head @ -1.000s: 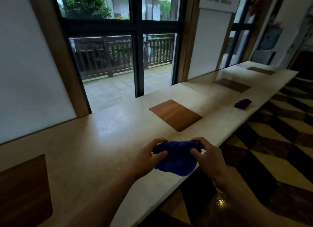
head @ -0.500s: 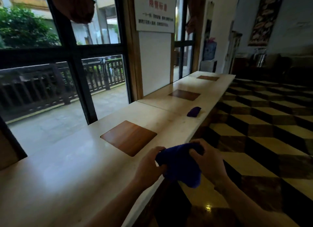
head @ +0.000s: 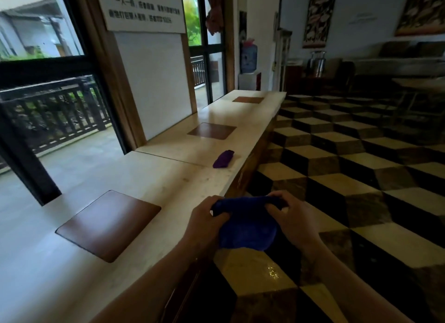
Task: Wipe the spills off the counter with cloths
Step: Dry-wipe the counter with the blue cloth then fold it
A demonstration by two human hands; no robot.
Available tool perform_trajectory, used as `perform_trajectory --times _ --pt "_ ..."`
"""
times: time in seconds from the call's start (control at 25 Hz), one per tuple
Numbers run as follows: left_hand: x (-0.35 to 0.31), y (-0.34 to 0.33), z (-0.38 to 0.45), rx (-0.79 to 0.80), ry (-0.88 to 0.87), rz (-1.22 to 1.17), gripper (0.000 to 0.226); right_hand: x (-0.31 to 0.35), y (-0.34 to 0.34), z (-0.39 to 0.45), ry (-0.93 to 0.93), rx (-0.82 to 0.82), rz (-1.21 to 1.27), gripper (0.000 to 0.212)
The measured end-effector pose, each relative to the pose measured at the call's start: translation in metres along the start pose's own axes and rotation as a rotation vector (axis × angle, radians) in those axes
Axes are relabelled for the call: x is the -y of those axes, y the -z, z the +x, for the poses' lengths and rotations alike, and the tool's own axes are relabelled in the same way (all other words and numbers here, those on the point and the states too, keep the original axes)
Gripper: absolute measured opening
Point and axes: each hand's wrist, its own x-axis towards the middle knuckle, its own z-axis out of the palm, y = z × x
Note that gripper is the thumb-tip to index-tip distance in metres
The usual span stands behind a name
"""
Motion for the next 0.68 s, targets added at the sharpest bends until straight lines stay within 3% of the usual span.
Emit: perform_trajectory --times 0.4,0.68 --pt "0.044 -0.037 0.173 0.068 -0.050 -0.088 0.031 -0.052 -0.003 0.162 -0.074 -0.020 -0.002 0.019" --pt "0.075 -0.054 0.293 0.110 -0.034 -0.189 0.023 -0.076 -0.011 0.282 -0.097 -0.034 -0.052 0.024"
